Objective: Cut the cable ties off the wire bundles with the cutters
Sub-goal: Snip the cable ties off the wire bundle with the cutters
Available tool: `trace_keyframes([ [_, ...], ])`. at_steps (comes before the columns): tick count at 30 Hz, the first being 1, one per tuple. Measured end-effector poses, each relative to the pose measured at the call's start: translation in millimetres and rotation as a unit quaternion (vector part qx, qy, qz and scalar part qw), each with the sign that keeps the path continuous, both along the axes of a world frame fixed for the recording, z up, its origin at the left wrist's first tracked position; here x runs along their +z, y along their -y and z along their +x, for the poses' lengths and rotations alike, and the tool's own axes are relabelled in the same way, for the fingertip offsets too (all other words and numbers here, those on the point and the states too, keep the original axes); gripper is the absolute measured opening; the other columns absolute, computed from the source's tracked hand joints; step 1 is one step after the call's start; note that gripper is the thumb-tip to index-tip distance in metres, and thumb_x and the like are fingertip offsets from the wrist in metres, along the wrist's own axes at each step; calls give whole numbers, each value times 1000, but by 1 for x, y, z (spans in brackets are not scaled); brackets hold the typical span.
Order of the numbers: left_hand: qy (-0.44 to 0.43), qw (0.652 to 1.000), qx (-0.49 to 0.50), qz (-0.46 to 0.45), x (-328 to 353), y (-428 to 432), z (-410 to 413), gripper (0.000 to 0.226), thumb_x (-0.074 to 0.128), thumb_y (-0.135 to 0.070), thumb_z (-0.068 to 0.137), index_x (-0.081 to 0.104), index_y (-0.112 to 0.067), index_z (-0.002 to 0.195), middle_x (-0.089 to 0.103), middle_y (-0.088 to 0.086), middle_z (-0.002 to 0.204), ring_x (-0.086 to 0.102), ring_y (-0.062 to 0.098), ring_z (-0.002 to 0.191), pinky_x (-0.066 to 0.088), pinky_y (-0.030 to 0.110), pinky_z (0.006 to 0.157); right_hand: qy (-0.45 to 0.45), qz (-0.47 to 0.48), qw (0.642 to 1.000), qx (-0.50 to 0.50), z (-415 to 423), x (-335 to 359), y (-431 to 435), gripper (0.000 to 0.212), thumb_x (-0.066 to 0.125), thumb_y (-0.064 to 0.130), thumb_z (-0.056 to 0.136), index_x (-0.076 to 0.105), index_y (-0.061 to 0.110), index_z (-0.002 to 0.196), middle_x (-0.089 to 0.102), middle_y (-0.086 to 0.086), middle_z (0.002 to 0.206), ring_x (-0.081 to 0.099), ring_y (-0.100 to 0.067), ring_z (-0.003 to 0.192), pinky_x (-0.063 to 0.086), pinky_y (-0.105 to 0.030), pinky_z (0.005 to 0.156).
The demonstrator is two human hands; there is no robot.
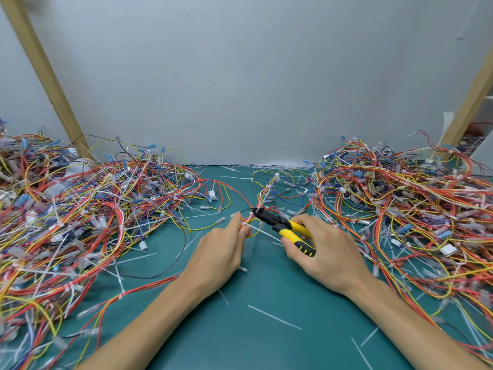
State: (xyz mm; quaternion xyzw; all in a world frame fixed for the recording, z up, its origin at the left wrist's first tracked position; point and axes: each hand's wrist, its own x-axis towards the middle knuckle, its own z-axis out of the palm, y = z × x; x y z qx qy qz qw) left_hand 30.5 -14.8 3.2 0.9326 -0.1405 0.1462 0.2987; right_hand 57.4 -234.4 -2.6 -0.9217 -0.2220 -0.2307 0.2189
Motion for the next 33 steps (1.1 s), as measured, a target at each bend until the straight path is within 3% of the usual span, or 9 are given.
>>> trace_keyframes([
  [9, -3, 1000, 1, 20, 0, 1, -1, 22, 29, -32, 104, 39, -14, 96, 58, 16, 66, 49, 43, 67, 44, 52, 67, -2, 3, 1000, 10, 0, 0, 0, 35, 46, 64, 85, 52, 39, 109, 54, 19, 87, 45, -2, 69, 47, -29, 63],
  [14, 0, 1000, 0, 21, 0, 0, -1, 23, 29, -33, 104, 40, -13, 97, 58, 15, 66, 49, 42, 66, 44, 52, 67, -13, 5, 1000, 3, -1, 3, -1, 36, 43, 66, 83, 54, 36, 101, 58, 12, 80, 53, -9, 70, 49, -34, 62],
  [20, 2, 1000, 2, 23, 0, 1, -2, 24, 29, -32, 103, 40, -12, 98, 58, 16, 67, 49, 43, 67, 44, 52, 67, -21, 2, 1000, 1, -2, 4, -2, 36, 43, 66, 83, 56, 35, 97, 58, 12, 75, 51, -8, 66, 47, -32, 60],
  [33, 3, 1000, 2, 23, -1, 1, -1, 25, 28, -33, 103, 41, -13, 98, 59, 15, 68, 50, 42, 69, 45, 51, 68, -51, -15, 999, 3, -3, 6, -2, 31, 52, 58, 88, 58, 31, 102, 61, 7, 81, 57, -17, 73, 48, -37, 66],
])
